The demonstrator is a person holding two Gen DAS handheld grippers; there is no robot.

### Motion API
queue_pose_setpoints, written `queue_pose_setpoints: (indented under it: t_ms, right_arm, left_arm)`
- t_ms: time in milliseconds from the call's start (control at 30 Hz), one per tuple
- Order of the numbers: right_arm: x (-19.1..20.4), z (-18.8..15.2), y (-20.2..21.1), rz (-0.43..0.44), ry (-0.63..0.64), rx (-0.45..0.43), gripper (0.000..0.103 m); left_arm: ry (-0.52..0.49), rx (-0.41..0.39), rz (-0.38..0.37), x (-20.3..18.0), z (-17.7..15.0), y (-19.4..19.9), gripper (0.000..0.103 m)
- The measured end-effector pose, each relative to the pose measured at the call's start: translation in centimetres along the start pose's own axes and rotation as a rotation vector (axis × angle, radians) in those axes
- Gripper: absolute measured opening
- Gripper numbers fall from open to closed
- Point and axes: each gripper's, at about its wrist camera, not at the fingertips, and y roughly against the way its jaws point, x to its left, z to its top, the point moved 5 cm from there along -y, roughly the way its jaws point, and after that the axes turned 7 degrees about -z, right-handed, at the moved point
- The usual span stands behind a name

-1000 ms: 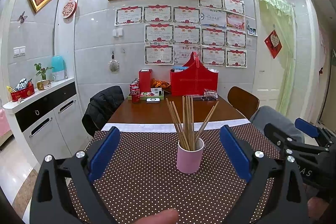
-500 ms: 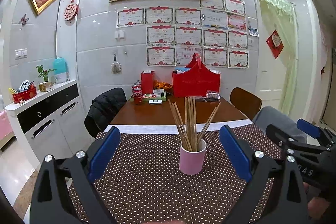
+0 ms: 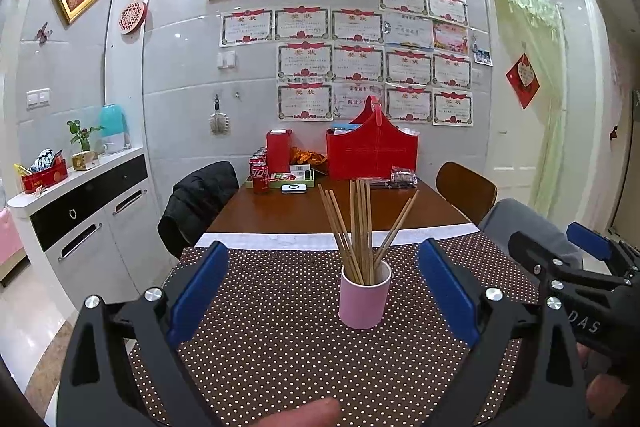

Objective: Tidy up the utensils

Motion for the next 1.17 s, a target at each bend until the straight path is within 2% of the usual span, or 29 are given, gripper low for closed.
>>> queue_pose_setpoints:
  t_ms: [700, 833, 967, 1167]
  right_arm:
    - [0.15, 0.01, 0.0, 0.006, 0.002, 0.002, 0.097]
    - [0.15, -0.01, -0.03, 0.008, 0.001, 0.005, 0.097]
    - [0.17, -0.06, -0.01, 0.011, -0.001, 0.006, 0.097]
    - [0.07, 0.01, 0.13, 0.01, 0.002, 0.001, 0.097]
  left_arm:
    - [0.002, 0.001, 0.007, 0.25, 0.07, -0.18, 0.094]
    - [-0.03, -0.056, 0.018, 0.2, 0.35, 0.38, 0.094]
    - [0.003, -0.037, 0.028, 0.62, 0.44, 0.25, 0.094]
    - [-0.003, -0.021, 0.04, 0.79, 0.55, 0.19, 0.094]
